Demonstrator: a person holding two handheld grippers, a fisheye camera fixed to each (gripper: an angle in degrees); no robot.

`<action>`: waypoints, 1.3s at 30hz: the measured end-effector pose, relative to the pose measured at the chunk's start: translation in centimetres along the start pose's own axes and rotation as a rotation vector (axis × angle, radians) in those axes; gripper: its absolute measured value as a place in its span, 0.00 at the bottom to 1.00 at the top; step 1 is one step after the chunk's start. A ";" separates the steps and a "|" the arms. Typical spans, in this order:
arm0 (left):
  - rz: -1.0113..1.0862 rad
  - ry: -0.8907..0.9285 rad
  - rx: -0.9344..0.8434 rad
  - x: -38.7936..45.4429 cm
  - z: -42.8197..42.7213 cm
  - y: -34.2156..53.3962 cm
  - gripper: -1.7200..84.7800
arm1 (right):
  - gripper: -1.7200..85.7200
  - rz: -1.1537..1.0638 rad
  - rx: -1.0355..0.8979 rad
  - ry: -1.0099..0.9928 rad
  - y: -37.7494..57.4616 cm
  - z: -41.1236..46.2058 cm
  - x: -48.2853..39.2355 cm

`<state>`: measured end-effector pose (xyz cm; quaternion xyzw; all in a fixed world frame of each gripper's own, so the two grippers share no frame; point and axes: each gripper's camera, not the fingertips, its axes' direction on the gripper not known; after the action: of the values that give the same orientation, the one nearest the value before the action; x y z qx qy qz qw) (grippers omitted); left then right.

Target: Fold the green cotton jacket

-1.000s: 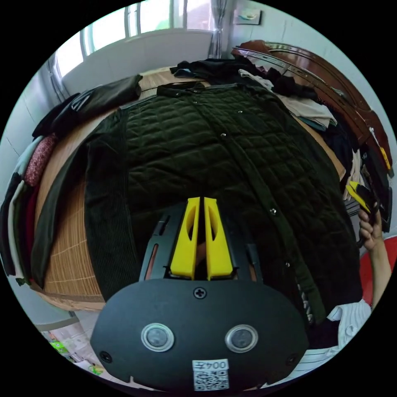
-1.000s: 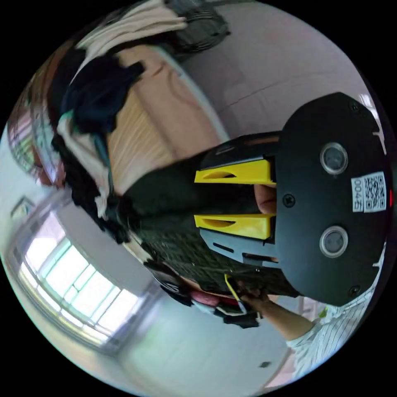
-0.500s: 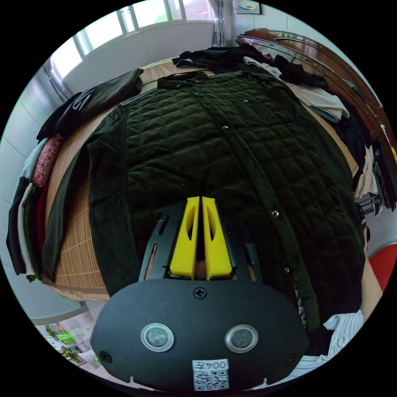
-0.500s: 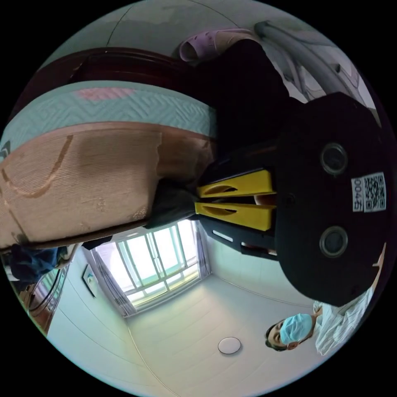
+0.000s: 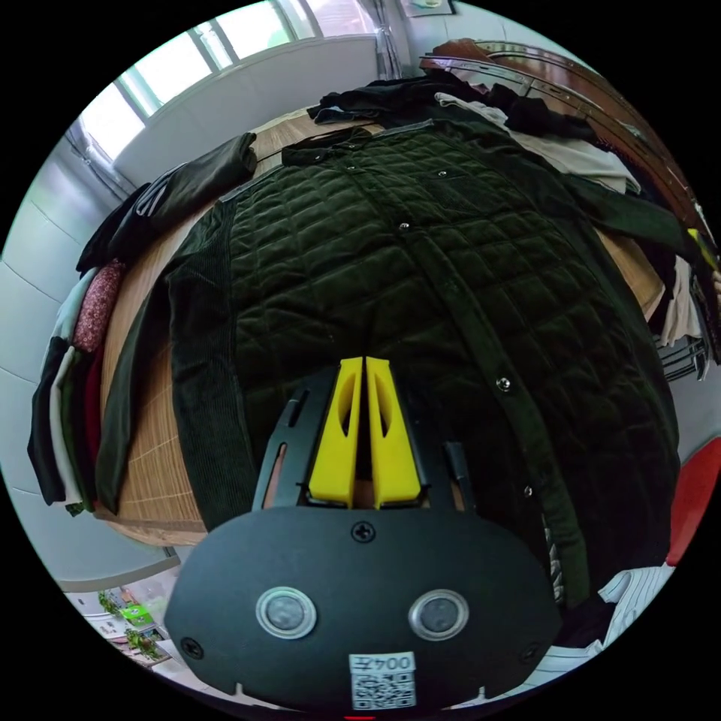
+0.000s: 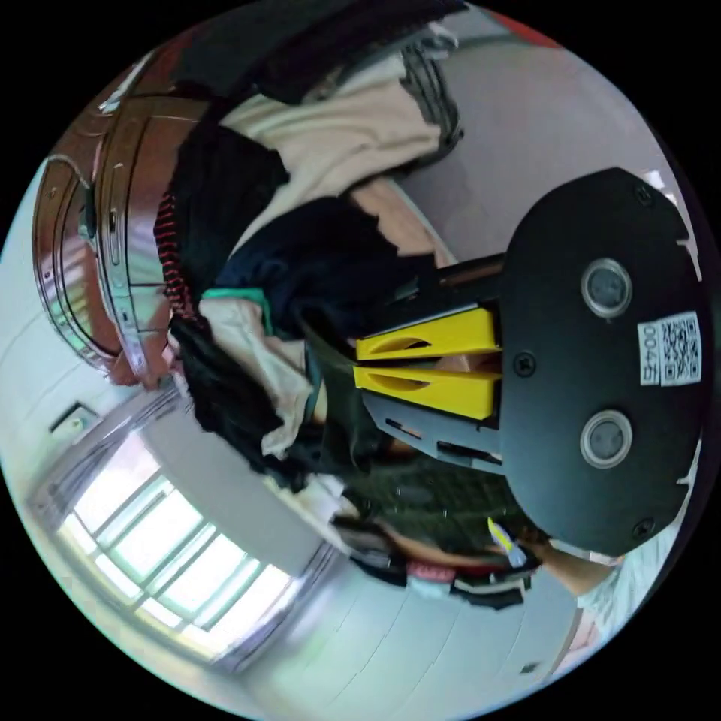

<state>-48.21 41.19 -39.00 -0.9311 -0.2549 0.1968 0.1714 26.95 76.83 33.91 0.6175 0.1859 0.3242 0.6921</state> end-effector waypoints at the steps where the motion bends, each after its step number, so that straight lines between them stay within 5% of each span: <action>1: -0.007 0.011 0.004 -0.4 0.1 0.1 0.03 | 0.02 0.018 -0.079 0.135 -1.7 0.8 -0.4; 4: -0.020 0.033 0.013 -1.4 0.4 0.3 0.03 | 0.03 0.223 -0.276 0.428 -2.5 4.1 2.4; 10: 0.038 0.020 0.009 -2.2 0.7 0.0 0.03 | 0.08 0.362 0.167 0.420 1.2 -1.0 1.9; 13: 0.012 0.052 0.007 -3.2 0.9 -0.2 0.03 | 0.14 0.386 0.158 0.174 3.9 0.1 3.4; 16: -0.047 0.107 0.014 -4.6 1.1 -0.2 0.03 | 0.18 0.639 0.062 -0.177 8.1 3.6 8.2; 19: -0.086 0.149 0.009 -5.6 1.2 -0.4 0.03 | 0.19 0.785 0.163 -0.330 11.8 4.8 9.8; 28: -0.060 0.105 0.013 -5.7 1.1 -1.0 0.03 | 0.19 0.997 0.222 -0.294 16.0 5.1 8.6; 33: -0.048 0.104 0.000 -6.0 1.0 -1.7 0.03 | 0.19 0.903 0.229 -0.393 14.8 6.1 7.5; 39: -0.050 0.098 0.004 -6.3 0.8 -2.2 0.03 | 0.08 1.016 0.182 -0.389 15.0 7.4 7.0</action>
<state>-54.43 39.72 -37.01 -0.9326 -0.2688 0.1471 0.1906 33.57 76.59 50.75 0.7354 -0.2395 0.4799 0.4141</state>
